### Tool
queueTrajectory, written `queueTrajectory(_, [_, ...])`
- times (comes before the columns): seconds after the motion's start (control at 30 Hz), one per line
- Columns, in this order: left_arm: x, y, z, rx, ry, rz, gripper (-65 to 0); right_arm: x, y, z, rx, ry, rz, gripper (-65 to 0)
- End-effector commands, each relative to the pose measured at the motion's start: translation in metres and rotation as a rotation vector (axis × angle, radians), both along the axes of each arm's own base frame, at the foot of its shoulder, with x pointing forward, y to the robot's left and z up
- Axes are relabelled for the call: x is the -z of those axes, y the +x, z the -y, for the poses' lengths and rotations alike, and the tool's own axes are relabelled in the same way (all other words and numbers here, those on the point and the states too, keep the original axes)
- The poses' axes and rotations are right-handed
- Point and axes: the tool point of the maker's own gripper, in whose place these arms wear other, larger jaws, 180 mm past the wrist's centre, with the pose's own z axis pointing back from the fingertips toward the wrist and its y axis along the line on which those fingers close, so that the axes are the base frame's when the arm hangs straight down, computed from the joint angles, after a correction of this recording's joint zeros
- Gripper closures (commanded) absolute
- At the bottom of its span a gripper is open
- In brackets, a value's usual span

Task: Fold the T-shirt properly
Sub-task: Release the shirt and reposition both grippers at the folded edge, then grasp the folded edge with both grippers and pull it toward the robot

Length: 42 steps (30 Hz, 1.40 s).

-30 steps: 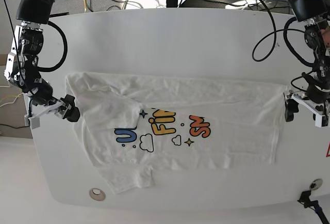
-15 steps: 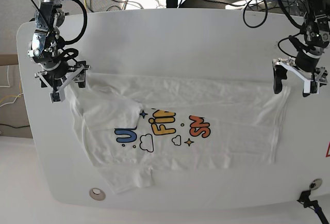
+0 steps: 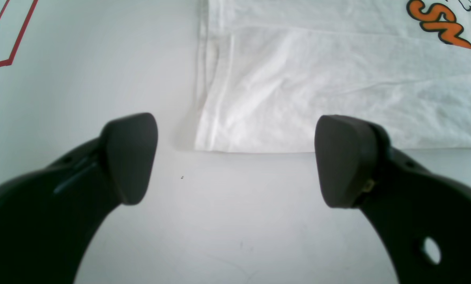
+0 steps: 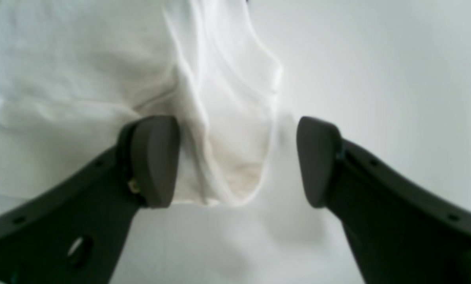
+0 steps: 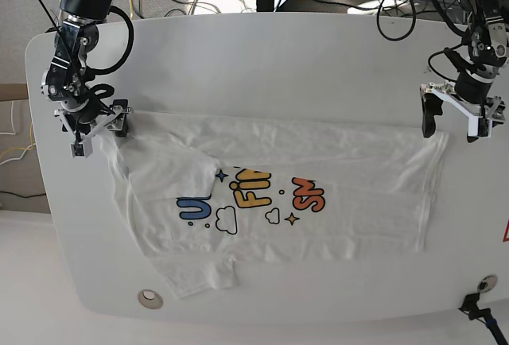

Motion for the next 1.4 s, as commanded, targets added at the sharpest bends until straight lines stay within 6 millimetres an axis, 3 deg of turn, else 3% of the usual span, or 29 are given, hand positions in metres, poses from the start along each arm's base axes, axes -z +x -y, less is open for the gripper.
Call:
queueTrajectory(0.0, [-0.017,0.008,-0.004,0.001,0.013,0.054,-59.7,-0.015,0.010,0.007,-0.002,-0.013,0.052,-43.0])
queueTrajectory(0.1, [-0.022,0.014,-0.005,-0.003,0.012,0.070,-59.7,-0.012,0.006,0.007,-0.002,-0.012,0.045,-40.0])
queueTrajectory(0.23, [-0.013,0.027,-0.016,-0.038,0.000,0.024,-59.7,-0.011,0.005,0.006,-0.003,-0.011,0.042,-20.9])
queueTrajectory(0.3, [-0.009,0.035,-0.022,-0.060,-0.013,0.005,-59.7,-0.001,0.001,0.007,0.004,0.001,0.014,-14.3])
queueTrajectory(0.37, [-0.006,0.043,-0.027,-0.075,-0.029,0.002,-59.7,0.009,-0.003,0.008,0.015,0.015,-0.013,-11.6])
queueTrajectory(0.5, [0.006,0.057,-0.029,-0.089,-0.063,-0.020,-59.7,0.011,-0.004,0.008,0.017,0.019,-0.005,-6.3])
queueTrajectory(0.8, [0.055,0.054,-0.016,-0.072,-0.109,-0.146,-59.7,0.011,-0.005,0.007,0.017,0.019,-0.004,-5.5])
queueTrajectory(1.07, [0.079,0.047,-0.014,-0.078,-0.126,-0.211,-59.0,0.013,-0.004,0.000,0.021,0.038,0.002,-5.4])
queueTrajectory(1.13, [0.083,0.047,-0.016,-0.089,-0.132,-0.222,-51.1,0.014,-0.004,-0.003,0.020,0.044,0.003,-5.4])
queueTrajectory(1.3, [0.088,0.048,-0.019,-0.103,-0.144,-0.235,-15.6,0.014,-0.004,-0.004,0.017,0.045,0.002,-5.2])
queueTrajectory(1.37, [0.088,0.048,-0.019,-0.102,-0.144,-0.235,-7.9,0.015,-0.004,-0.005,0.016,0.045,0.002,-2.3])
